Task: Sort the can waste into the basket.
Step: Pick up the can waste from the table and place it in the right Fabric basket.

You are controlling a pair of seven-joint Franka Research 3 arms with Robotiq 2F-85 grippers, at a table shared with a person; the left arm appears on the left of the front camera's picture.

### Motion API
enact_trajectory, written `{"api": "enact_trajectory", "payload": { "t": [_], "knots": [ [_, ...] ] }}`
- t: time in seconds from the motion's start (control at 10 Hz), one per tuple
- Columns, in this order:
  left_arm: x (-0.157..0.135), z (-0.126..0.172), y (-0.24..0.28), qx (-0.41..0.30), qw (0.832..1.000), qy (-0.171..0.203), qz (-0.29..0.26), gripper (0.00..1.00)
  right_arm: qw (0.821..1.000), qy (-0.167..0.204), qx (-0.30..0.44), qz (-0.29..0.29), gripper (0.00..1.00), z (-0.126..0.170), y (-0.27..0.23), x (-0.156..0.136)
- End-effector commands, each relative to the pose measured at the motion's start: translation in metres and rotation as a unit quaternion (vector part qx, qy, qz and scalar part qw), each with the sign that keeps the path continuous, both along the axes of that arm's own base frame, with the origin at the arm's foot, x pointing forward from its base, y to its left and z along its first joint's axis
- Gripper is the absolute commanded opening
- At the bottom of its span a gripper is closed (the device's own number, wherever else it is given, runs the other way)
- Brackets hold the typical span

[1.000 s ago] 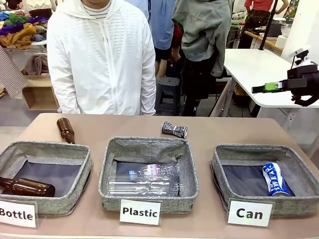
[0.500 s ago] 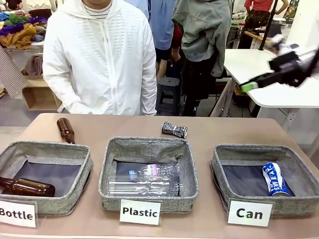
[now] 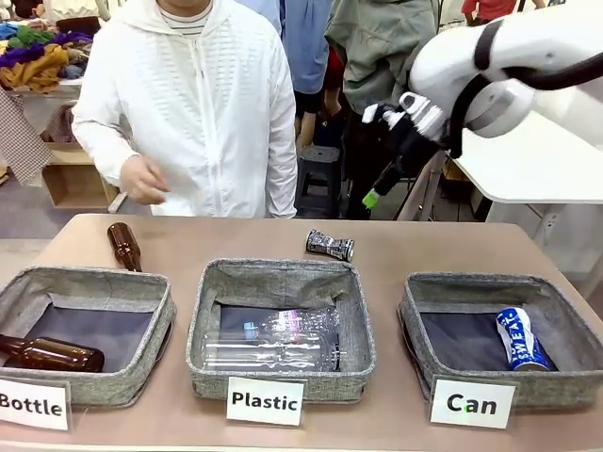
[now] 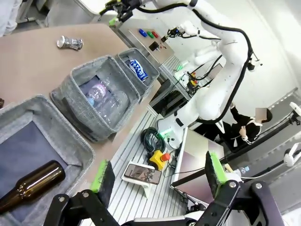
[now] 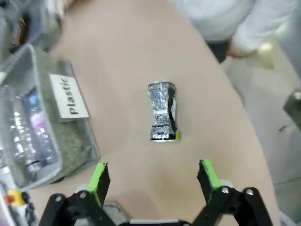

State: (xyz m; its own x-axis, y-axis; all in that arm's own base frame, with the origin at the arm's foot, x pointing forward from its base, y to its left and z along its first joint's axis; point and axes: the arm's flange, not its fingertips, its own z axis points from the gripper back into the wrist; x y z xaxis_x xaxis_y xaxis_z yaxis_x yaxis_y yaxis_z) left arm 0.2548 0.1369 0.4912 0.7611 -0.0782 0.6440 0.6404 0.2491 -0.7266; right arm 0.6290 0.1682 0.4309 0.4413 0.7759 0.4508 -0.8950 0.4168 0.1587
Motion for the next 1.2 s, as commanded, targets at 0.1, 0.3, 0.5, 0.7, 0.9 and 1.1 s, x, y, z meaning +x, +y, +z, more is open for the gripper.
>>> {"api": "enact_trajectory", "payload": {
  "t": [0.1,0.3,0.5,0.7,0.9,1.1],
  "knots": [
    [-0.002,0.004,0.003,-0.006,1.0,0.004,-0.004,1.0,0.994,0.068,0.0,0.083,1.0,0.019,0.006,0.008],
    [-0.002,0.004,0.003,-0.006,1.0,0.004,-0.004,1.0,0.998,0.03,-0.028,0.043,1.0,-0.011,0.026,0.0],
    [-0.002,0.004,0.003,-0.006,1.0,0.004,-0.004,1.0,0.999,-0.012,-0.045,0.005,1.0,-0.01,0.034,-0.006],
    [-0.002,0.004,0.003,-0.006,1.0,0.004,-0.004,1.0,0.999,-0.022,-0.032,0.002,1.0,-0.022,0.056,0.003],
    [-0.002,0.004,0.003,-0.006,1.0,0.004,-0.004,1.0,0.999,-0.015,-0.049,-0.001,1.0,-0.04,0.085,0.011],
    [-0.002,0.004,0.003,-0.006,1.0,0.004,-0.004,1.0,0.996,-0.031,-0.086,-0.008,1.0,-0.057,0.108,0.018]
  ]
}}
